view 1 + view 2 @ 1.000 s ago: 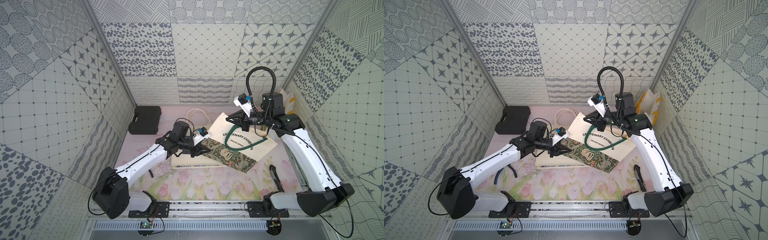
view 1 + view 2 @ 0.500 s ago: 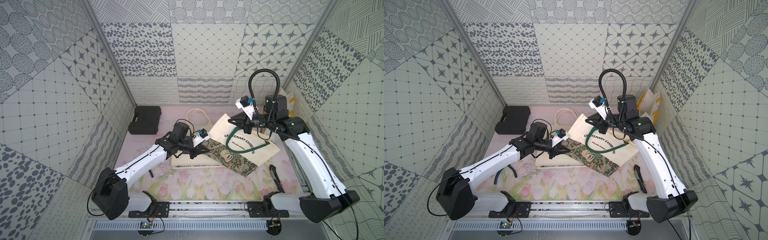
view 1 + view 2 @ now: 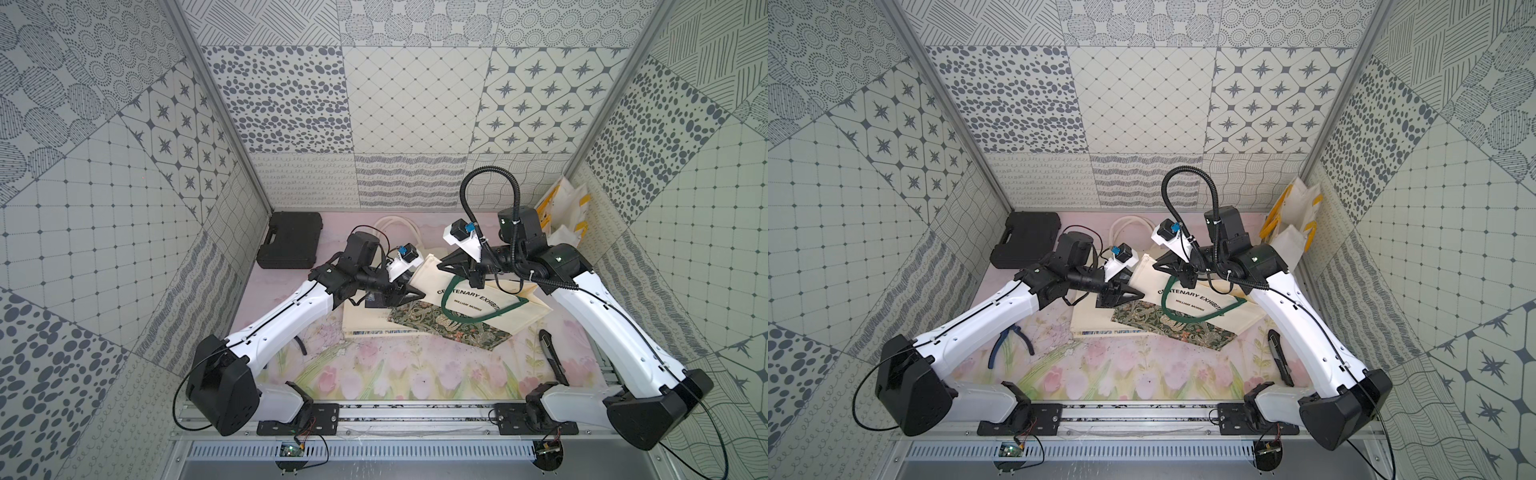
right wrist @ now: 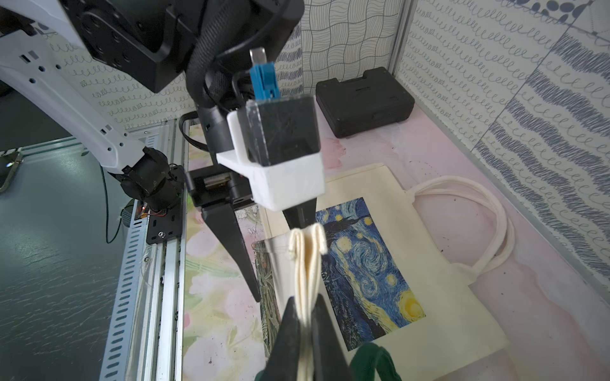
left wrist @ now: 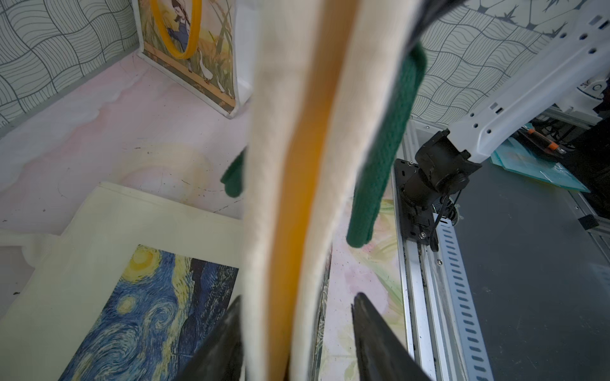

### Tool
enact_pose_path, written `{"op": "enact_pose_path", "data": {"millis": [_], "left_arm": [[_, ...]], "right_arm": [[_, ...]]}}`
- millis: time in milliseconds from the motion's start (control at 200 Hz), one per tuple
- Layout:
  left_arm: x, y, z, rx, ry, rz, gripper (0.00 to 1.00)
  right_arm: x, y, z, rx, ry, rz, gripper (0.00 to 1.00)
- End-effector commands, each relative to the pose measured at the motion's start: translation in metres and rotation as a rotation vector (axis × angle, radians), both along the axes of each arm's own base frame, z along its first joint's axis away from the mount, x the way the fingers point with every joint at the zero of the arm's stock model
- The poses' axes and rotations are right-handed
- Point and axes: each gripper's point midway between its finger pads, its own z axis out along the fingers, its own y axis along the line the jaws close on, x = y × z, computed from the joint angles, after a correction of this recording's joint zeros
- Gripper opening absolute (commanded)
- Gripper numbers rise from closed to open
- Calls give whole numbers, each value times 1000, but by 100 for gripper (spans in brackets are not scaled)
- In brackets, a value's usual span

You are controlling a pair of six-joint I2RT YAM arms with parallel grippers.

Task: Put away the canvas bag
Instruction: Press the canvas bag.

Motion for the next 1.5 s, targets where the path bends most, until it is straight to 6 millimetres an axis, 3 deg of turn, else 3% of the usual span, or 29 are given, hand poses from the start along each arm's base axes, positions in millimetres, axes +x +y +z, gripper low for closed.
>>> {"op": "enact_pose_path", "data": {"millis": [0, 175, 320, 385, 535, 655, 705, 840, 1000, 1261, 1491], "left_arm": [[-7, -6, 17, -38, 1, -51, 52], [-17, -11, 38, -124, 10, -119, 54], [-21, -17, 41, -157, 36, -165, 52], [-21, -19, 41, -163, 43, -180, 40], [-19, -21, 46, -188, 53, -211, 0], [-15, -14, 53, -216, 97, -246, 0], [-14, -8, 57, -240, 107, -268, 0], [-10, 13, 66, -305, 101, -309, 0], [-10, 37, 67, -374, 29, -357, 0], [-25, 56, 75, -460, 33, -443, 0], [-7, 71, 72, -435, -14, -337, 0]], "right_arm": [[1, 6, 3, 13, -53, 0, 0], [4, 15, 2, 39, -56, 1, 0], [-1, 28, 5, 40, -46, 42, 0], [-4, 32, 7, 50, -40, 62, 0], [-6, 38, 8, 62, -16, 82, 0], [1, 37, 8, 43, -20, 48, 0], [3, 35, 8, 32, -31, 40, 12], [1, 31, -1, -6, -32, 56, 30], [8, 25, -25, -42, 60, 74, 45], [32, 10, -48, -126, 78, 18, 45], [21, -3, -56, -187, 80, 10, 40]]}}
